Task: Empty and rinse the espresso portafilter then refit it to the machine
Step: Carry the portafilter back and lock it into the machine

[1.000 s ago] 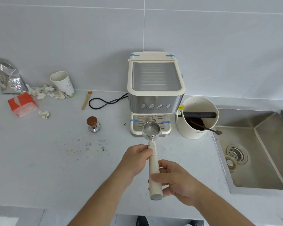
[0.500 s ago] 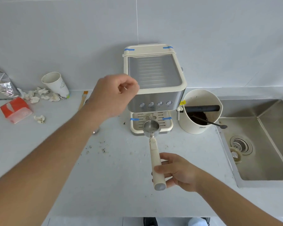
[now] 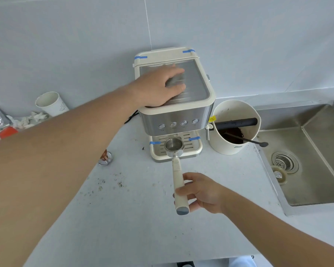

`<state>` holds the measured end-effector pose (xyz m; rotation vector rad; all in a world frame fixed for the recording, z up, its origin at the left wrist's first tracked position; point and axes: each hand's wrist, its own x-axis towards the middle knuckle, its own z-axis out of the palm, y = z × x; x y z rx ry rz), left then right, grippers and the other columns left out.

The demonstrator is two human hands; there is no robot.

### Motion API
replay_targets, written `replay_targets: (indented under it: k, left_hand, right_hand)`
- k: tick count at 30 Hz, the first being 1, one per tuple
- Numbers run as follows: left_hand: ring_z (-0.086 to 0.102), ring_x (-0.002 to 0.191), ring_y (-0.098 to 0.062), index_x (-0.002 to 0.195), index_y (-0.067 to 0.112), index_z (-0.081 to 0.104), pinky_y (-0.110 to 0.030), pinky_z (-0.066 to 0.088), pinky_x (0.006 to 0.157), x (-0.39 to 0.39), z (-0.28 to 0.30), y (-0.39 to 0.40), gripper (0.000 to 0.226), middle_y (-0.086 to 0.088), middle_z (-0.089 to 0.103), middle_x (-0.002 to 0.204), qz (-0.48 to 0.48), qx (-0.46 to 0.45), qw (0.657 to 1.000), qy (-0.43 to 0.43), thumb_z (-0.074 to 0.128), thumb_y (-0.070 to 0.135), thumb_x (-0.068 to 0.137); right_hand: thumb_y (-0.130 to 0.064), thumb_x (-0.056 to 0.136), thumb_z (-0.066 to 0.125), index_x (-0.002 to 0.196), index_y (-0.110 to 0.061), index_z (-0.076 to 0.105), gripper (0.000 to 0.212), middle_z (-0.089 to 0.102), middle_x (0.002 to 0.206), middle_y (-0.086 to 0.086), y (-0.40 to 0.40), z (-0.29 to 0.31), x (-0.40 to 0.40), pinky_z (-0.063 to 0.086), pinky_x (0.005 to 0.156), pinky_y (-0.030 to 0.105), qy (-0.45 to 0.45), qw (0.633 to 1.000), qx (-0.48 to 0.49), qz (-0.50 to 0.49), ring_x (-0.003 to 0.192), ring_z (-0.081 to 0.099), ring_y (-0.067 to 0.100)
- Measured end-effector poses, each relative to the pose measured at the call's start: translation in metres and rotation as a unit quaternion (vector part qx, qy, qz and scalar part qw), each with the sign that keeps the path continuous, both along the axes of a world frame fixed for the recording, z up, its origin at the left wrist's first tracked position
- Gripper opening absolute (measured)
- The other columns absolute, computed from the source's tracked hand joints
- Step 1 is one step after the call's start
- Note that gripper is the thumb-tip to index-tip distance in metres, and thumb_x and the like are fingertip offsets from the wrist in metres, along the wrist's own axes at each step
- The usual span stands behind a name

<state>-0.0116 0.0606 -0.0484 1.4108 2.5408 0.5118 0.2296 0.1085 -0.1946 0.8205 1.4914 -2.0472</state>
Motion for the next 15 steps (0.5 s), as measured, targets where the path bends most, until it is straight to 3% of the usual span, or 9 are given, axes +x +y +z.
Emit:
replay_targets:
  k: [5,10,15]
  left_hand:
    - [0.023,0.146,-0.013,0.147,0.036,0.031,-0.046,0.019,0.116,-0.006,-0.011,0.005,0.077,0.006,0.031,0.157,-0.023,-0.048,0.995,0.087,0.020,0.071,0.080]
    - [0.019,0.147,-0.010,0.147,0.037,0.032,-0.042,0.013,0.119,-0.007,-0.012,0.005,0.066,0.007,0.026,0.160,-0.012,-0.040,0.995,0.089,0.029,0.064,0.087]
    - [0.021,0.147,-0.012,0.147,0.035,0.035,-0.036,0.012,0.118,-0.007,-0.011,0.005,0.061,0.005,0.027,0.160,-0.014,-0.025,0.994,0.101,0.038,0.060,0.091]
  right_hand:
    - [0.002,0.084,0.071,0.119,-0.010,0.058,0.039,0.071,0.119,0.014,0.002,-0.004,-0.010,0.061,0.075,0.046,0.018,1.000,-0.015,-0.021,0.101,0.070,0.035]
    - [0.005,0.085,0.069,0.118,-0.010,0.056,0.038,0.070,0.111,0.009,0.003,-0.005,-0.024,0.060,0.067,0.042,0.039,0.998,-0.029,-0.037,0.093,0.072,0.031]
    - [0.002,0.079,0.072,0.121,-0.013,0.055,0.048,0.064,0.098,0.007,0.002,-0.002,-0.038,0.060,0.077,0.052,0.068,0.996,-0.049,-0.014,0.095,0.070,0.032]
